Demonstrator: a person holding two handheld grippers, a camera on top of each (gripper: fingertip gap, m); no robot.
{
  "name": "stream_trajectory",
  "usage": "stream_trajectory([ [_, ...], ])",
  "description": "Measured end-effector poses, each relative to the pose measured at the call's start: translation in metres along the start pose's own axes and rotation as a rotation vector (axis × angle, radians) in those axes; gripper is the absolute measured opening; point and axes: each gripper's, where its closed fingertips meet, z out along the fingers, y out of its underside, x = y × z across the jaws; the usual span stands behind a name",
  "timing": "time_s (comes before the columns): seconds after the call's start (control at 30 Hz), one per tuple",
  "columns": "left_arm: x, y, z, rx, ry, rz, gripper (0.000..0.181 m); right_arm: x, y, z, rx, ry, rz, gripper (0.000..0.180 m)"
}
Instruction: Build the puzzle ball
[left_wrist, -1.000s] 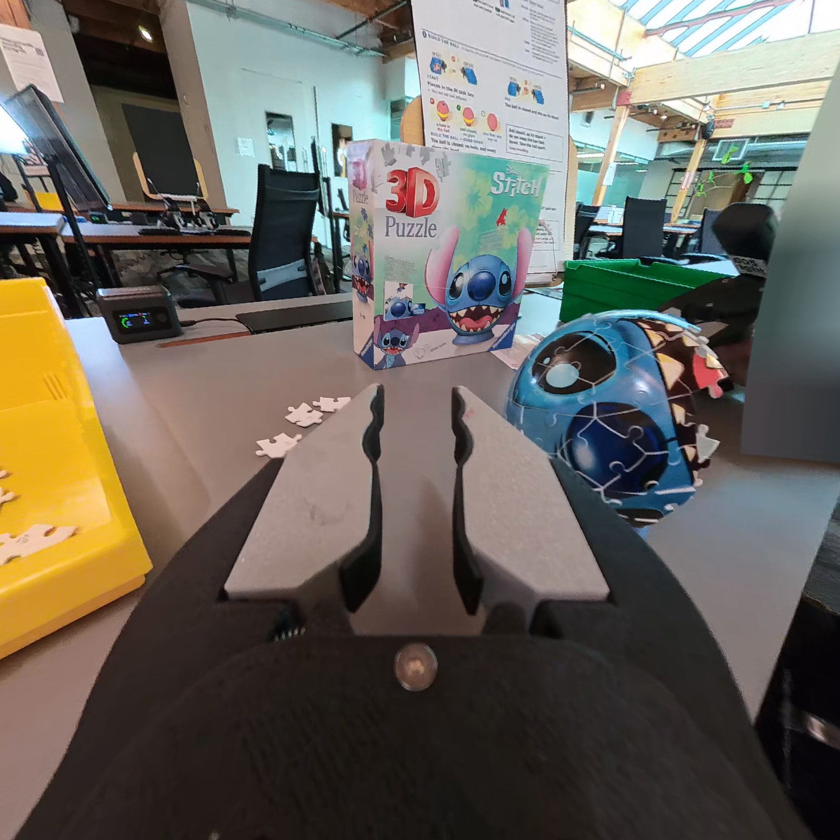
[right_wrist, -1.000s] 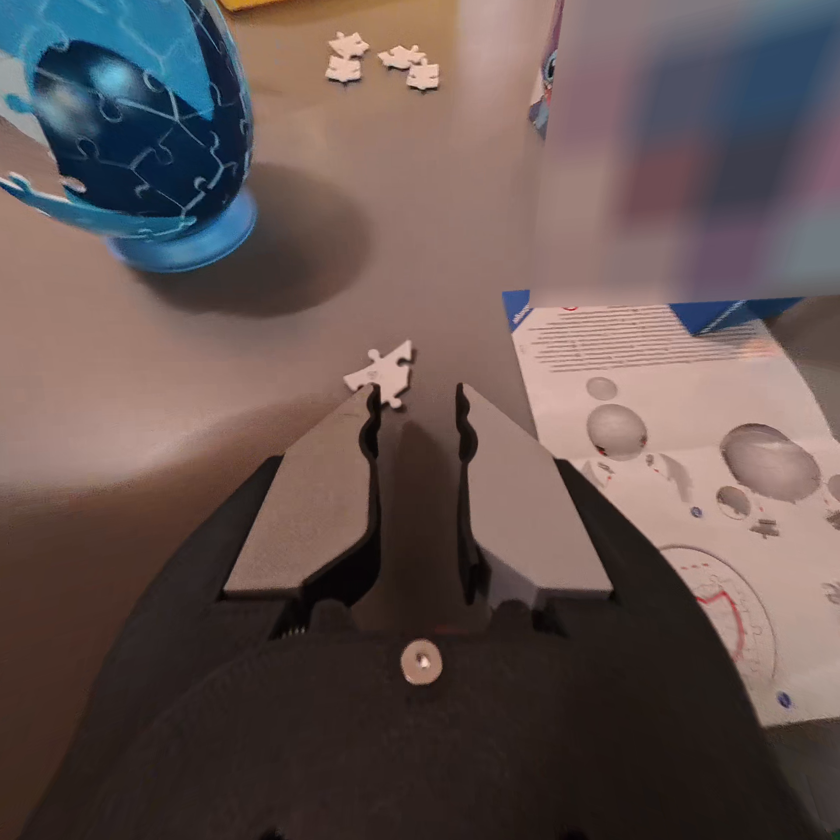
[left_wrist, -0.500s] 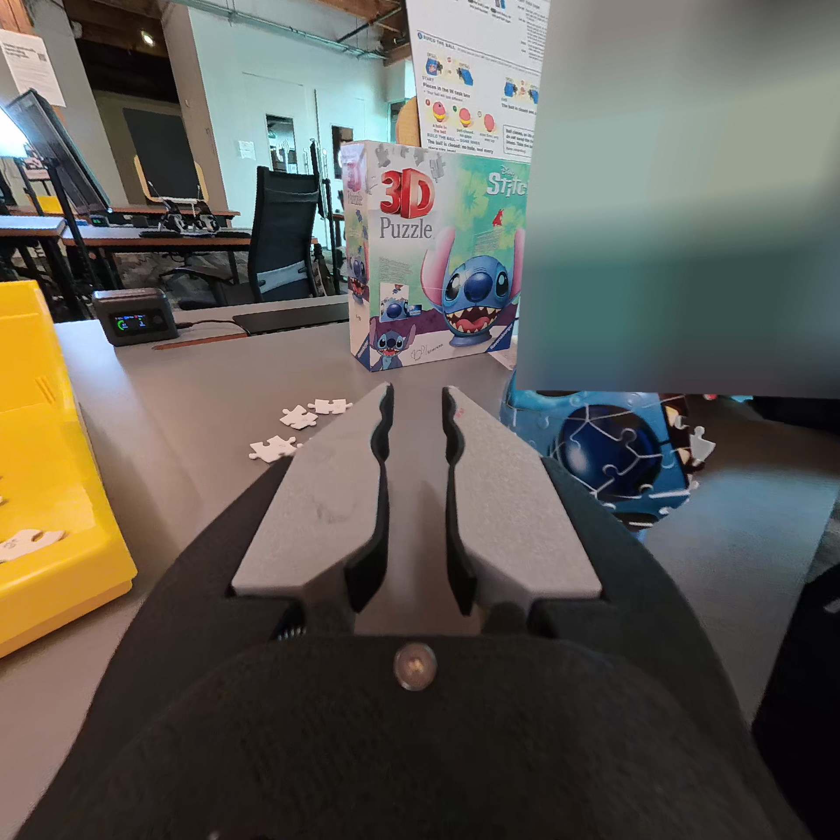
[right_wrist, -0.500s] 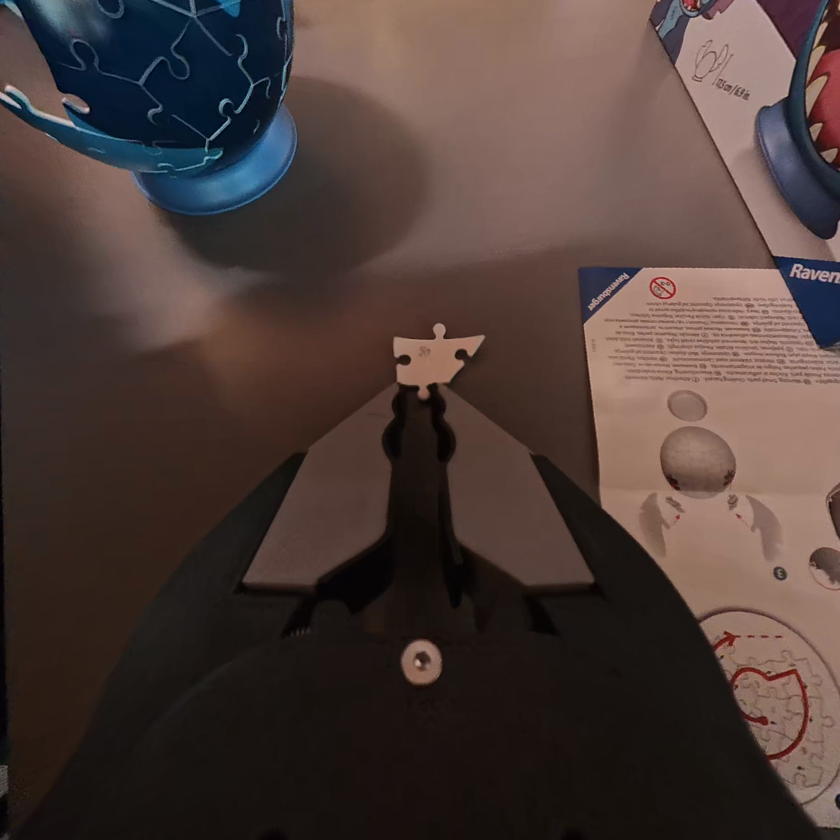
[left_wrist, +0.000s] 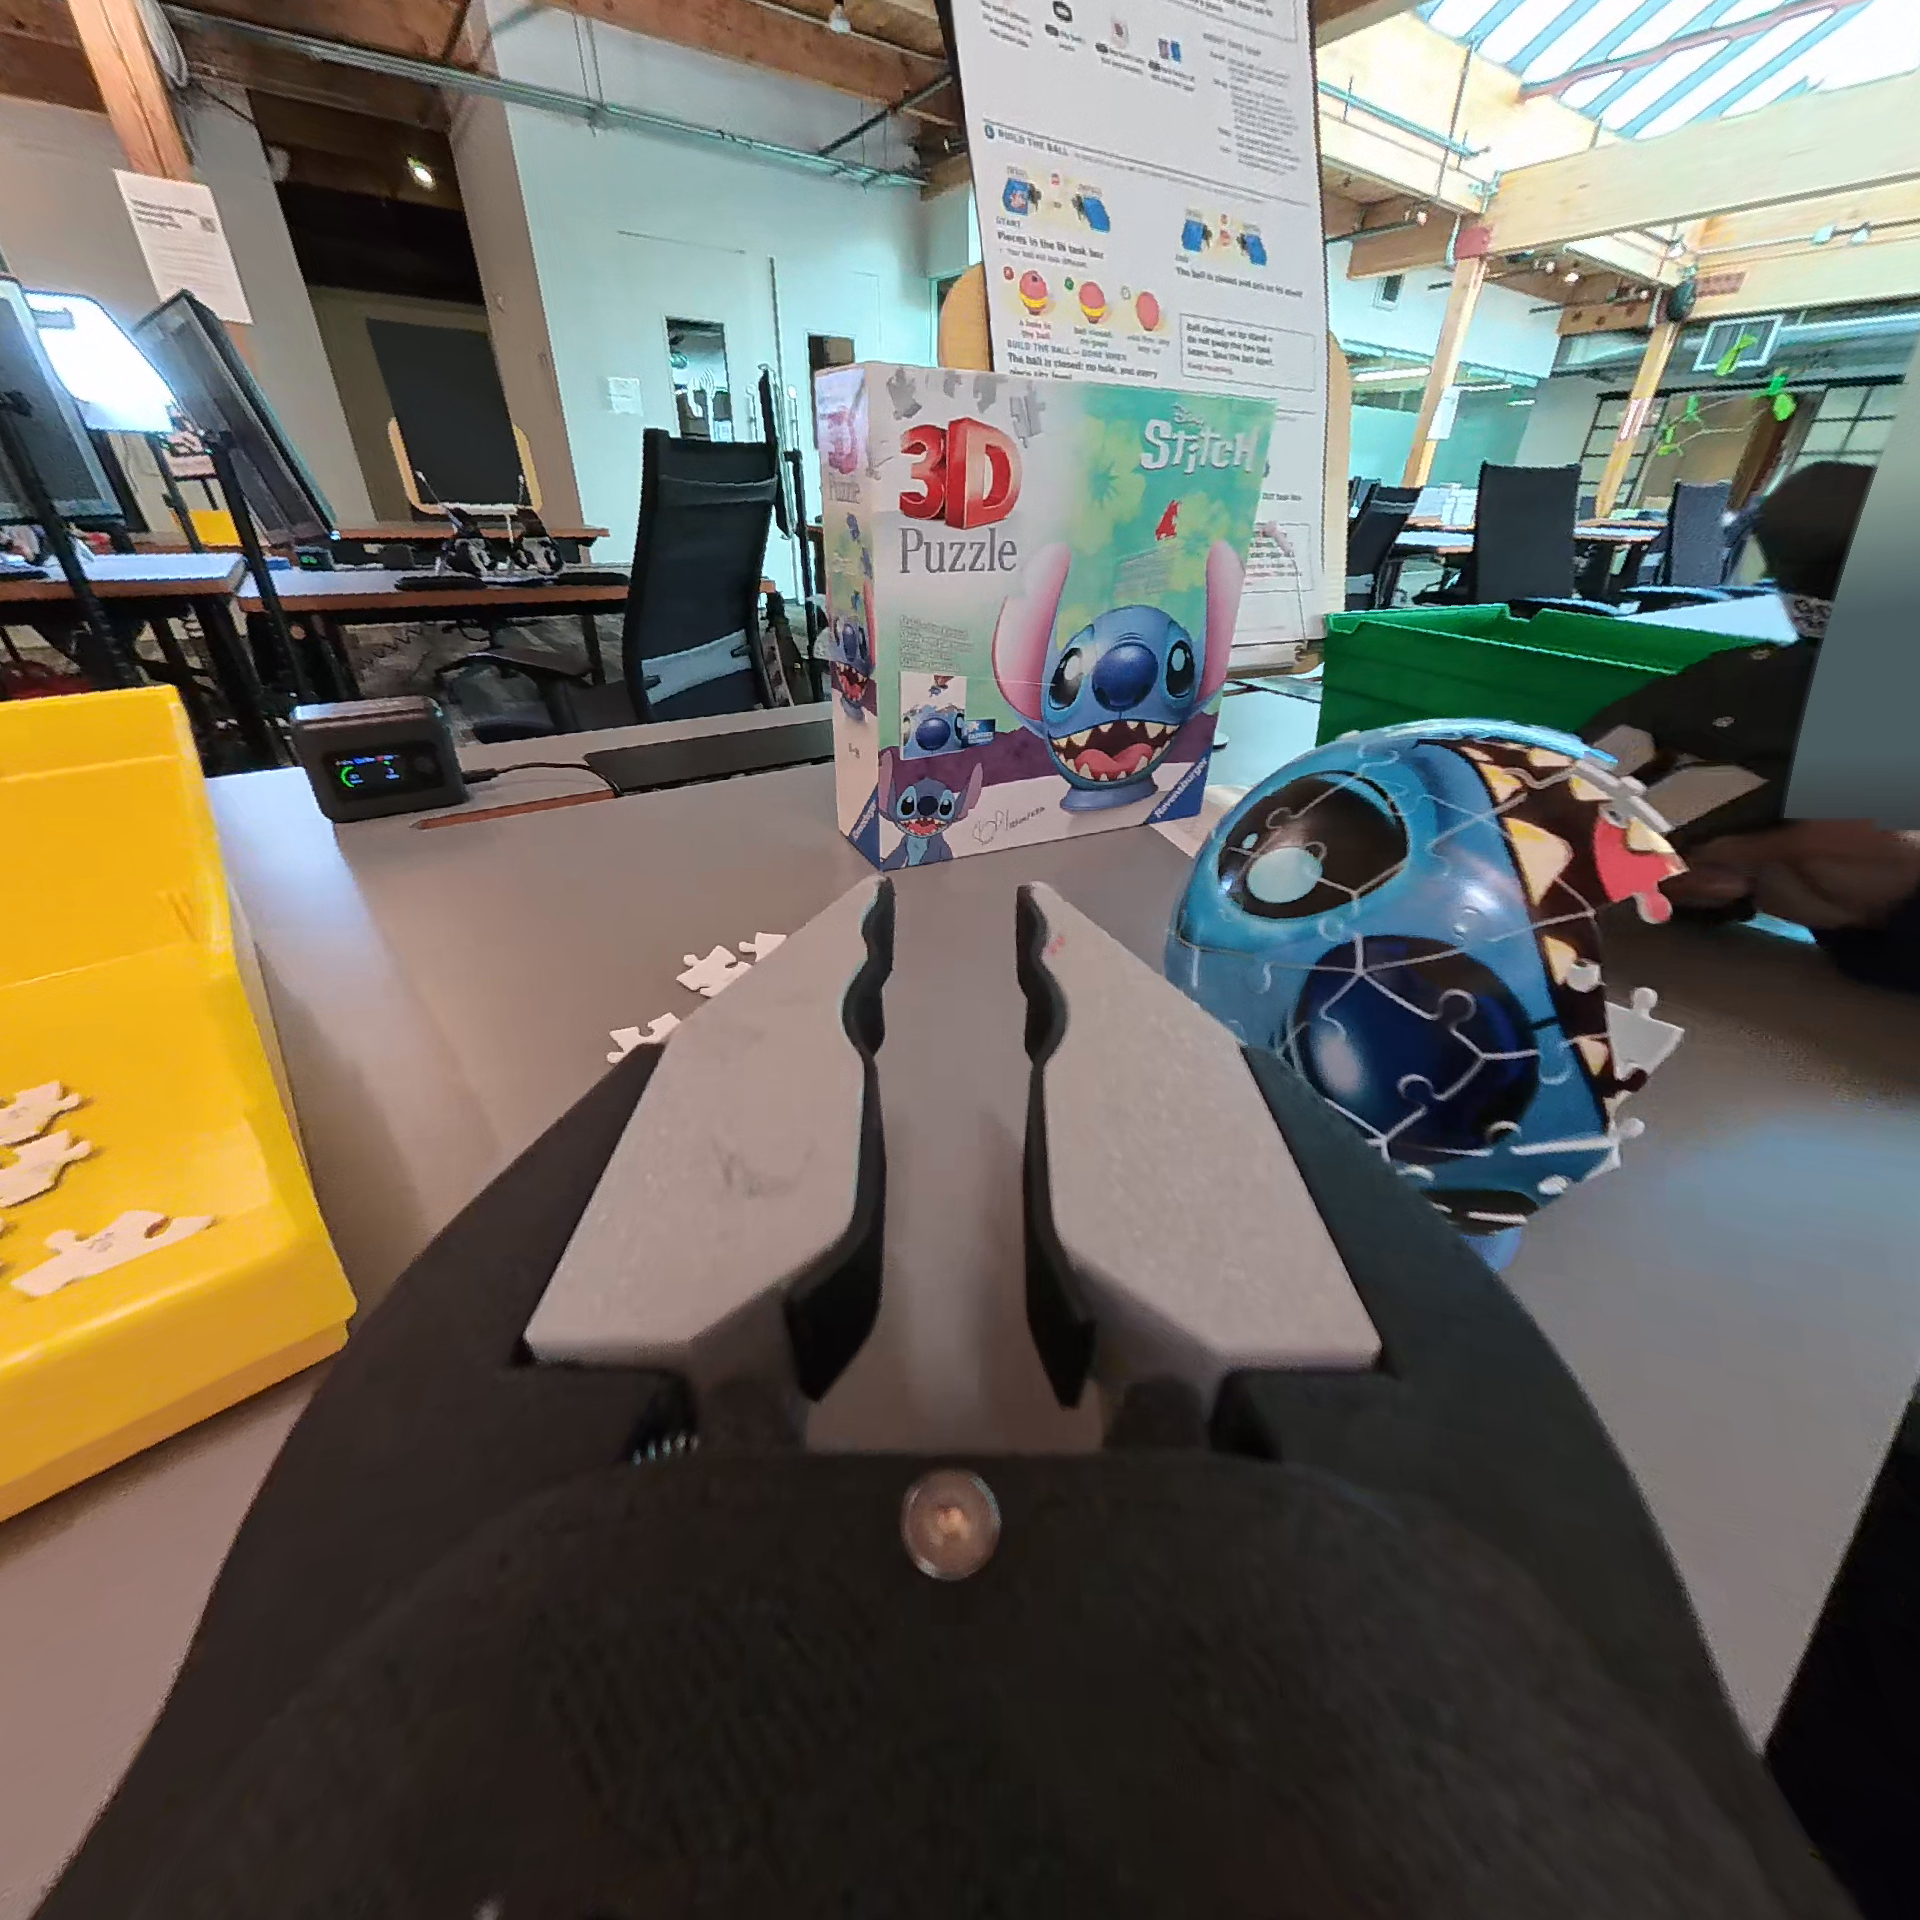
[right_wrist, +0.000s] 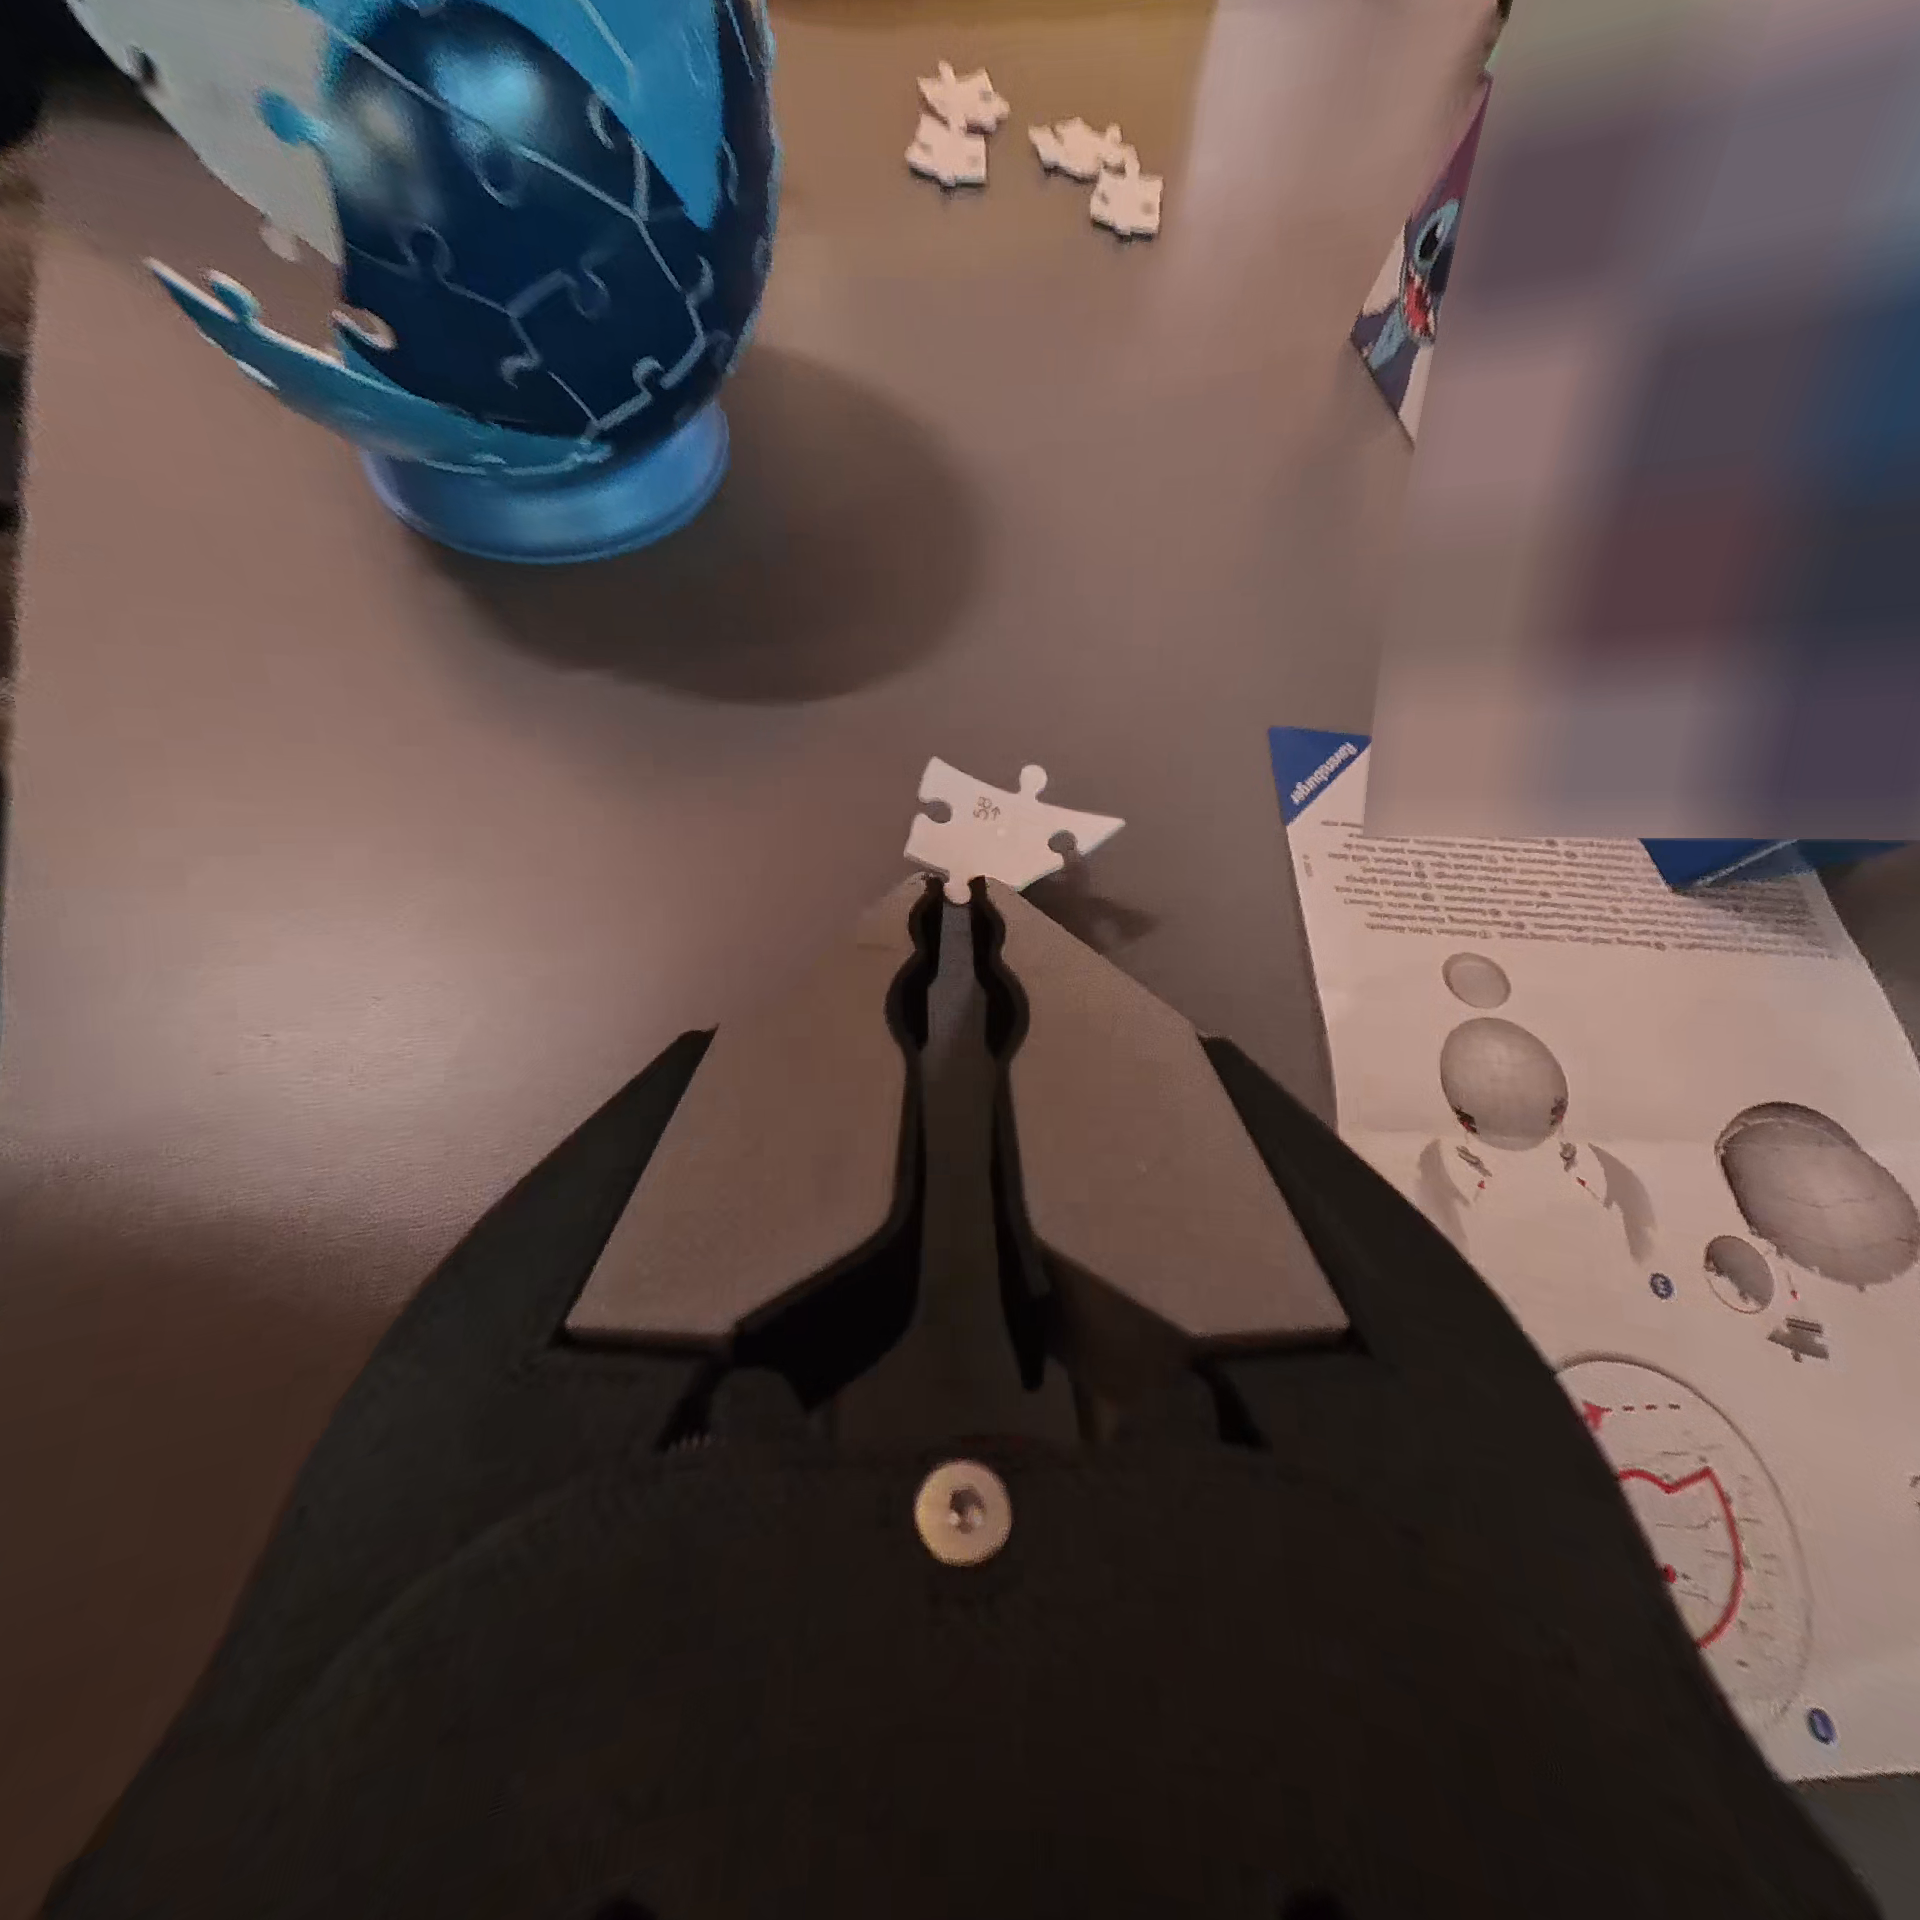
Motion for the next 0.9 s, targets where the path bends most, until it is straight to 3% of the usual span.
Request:
stream_trajectory([
  [0.17,-0.005,-0.003,-0.003,0.025,-0.002,-0.043,0.021,-0.03,-0.027,-0.019,0.163,-0.029,0.015,0.001],
  [0.33,-0.004,-0.005,-0.004,0.038,0.006,-0.043,0.021,-0.098,-0.053,-0.023,0.28,-0.092,-0.009,0.001],
  [0.63,0.001,-0.002,-0.002,0.016,0.024,-0.017,0.021,-0.17,-0.1,0.024,0.256,-0.246,-0.113,0.001],
  [0.9,0.013,-0.006,-0.007,0.05,0.077,0.016,0.021,-0.172,-0.095,0.064,0.165,-0.186,-0.134,0.002],
])
